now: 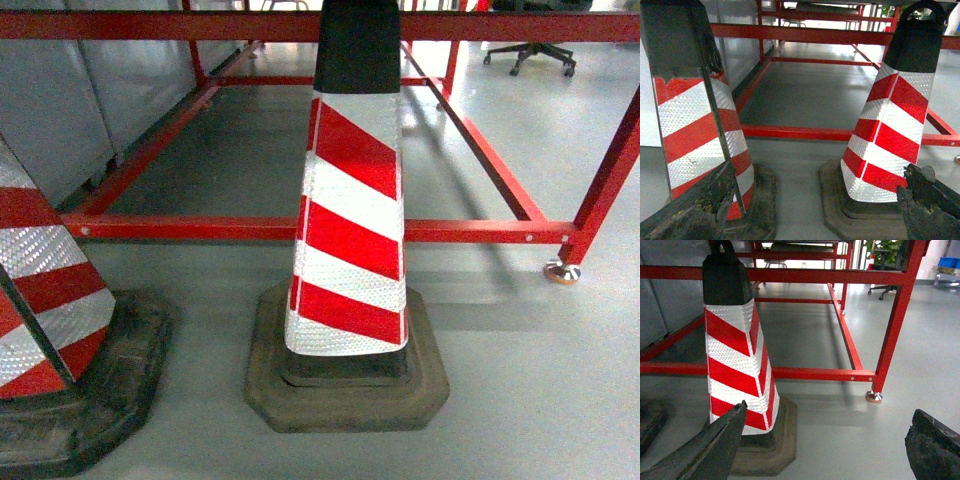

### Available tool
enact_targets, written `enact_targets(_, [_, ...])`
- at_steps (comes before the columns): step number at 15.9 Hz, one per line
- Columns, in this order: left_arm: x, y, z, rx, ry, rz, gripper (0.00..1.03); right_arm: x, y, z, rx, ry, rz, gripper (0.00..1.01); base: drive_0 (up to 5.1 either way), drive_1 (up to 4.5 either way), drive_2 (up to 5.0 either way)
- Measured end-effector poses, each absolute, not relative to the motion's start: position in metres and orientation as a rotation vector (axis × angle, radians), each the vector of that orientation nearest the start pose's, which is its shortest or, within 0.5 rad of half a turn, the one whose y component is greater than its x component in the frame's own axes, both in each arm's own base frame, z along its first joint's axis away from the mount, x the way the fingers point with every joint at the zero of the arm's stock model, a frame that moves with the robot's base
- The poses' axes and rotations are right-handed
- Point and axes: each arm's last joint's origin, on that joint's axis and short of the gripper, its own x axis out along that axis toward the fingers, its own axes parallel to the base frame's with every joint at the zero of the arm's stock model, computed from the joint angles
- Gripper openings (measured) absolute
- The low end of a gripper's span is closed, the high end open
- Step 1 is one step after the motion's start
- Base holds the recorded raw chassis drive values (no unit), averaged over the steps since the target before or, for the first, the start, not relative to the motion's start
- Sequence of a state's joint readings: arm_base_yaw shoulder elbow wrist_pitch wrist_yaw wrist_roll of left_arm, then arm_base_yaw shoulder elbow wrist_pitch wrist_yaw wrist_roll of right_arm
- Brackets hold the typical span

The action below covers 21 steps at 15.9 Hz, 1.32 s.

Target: Sort blue parts and orange caps into right shelf containers

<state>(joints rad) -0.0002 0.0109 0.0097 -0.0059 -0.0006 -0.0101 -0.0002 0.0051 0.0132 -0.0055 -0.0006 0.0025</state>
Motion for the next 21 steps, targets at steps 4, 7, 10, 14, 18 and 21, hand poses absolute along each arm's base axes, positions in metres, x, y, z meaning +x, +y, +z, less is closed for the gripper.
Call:
enact_targets(4, [0.0978,0.0,0.1654,-0.01,0.007,0.0,0.98,0.0972,0.0,0.1671,0.002,-0.003,0.0,0.98,0.0,0.0,0.0])
enact_targets(7, [0.0978,0.0,0.1654,-0.01,0.007,0.0,0.98,0.0972,0.0,0.1671,0.002,-0.002,0.0,0.98,0.0,0.0,0.0])
enact_targets(10, [0.0978,0.0,0.1654,-0.01,0.007,0.0,0.98,0.0972,0.0,0.1671,0.002,-0.003,0.0,0.98,0.0,0.0,0.0])
enact_targets(14, [0.0978,0.0,0.1654,-0.01,0.007,0.0,0.98,0.0972,0.0,0.1671,0.002,-0.003,0.0,0.98,0.0,0.0,0.0])
enact_targets(18, [0.0978,0.0,0.1654,-0.01,0.007,0.0,0.98,0.0972,0.0,0.1671,0.002,-0.003,0.0,0.98,0.0,0.0,0.0])
enact_targets(21, [0.0978,0.0,0.1654,-0.01,0.007,0.0,0.98,0.0972,0.0,0.167,0.002,-0.002,0.0,0.98,0.0,0.0,0.0])
